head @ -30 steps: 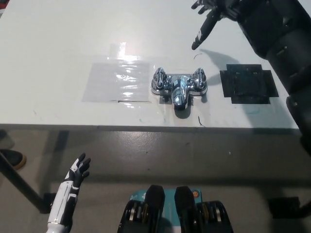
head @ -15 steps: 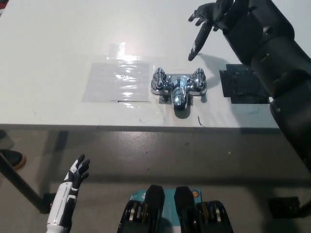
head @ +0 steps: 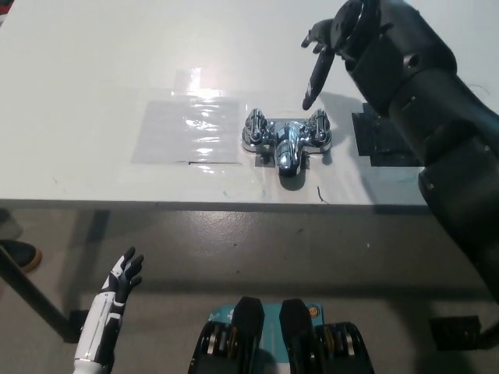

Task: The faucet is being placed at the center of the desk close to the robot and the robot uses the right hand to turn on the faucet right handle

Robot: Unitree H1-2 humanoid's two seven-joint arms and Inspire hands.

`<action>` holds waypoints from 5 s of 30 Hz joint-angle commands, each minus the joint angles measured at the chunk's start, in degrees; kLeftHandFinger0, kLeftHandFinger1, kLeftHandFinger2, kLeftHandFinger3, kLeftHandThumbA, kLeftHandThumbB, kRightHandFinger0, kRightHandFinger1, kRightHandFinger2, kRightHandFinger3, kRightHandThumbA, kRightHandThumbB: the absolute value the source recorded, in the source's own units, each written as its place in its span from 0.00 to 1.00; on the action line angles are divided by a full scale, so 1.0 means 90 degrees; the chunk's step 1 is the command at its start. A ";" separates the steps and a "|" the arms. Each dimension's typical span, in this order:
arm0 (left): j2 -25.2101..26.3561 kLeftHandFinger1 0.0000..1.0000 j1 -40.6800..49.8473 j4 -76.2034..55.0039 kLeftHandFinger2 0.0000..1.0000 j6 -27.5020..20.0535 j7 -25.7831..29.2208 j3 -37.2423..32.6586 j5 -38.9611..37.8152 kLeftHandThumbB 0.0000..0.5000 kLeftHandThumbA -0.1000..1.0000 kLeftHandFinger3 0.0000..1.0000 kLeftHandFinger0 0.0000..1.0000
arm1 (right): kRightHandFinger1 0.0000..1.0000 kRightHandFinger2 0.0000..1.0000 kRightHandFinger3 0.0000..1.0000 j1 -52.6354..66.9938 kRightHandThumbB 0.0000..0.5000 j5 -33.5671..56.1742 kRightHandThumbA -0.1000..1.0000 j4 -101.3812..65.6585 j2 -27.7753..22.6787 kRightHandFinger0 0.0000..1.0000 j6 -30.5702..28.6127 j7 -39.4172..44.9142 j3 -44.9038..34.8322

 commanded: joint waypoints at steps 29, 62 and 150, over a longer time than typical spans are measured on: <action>0.0121 1.00 -0.0023 -0.0230 1.00 -0.0060 -0.0067 0.0015 -0.0011 1.00 1.00 1.00 1.00 | 1.00 1.00 1.00 0.0281 0.16 0.0127 1.00 0.0118 -0.0060 1.00 -0.0598 0.0129 -0.0342; 0.0115 1.00 -0.0094 -0.0288 1.00 -0.0049 -0.0098 0.0040 -0.0030 1.00 1.00 1.00 1.00 | 1.00 1.00 1.00 0.0537 0.55 -0.1022 1.00 0.0250 0.0065 1.00 -0.0087 -0.1196 0.1157; 0.0165 1.00 -0.0280 -0.0268 1.00 0.0026 -0.0111 0.0033 0.0000 1.00 1.00 1.00 1.00 | 1.00 1.00 1.00 0.0204 0.75 0.0507 0.97 -0.1191 -0.2017 1.00 -0.1271 0.1520 -0.0814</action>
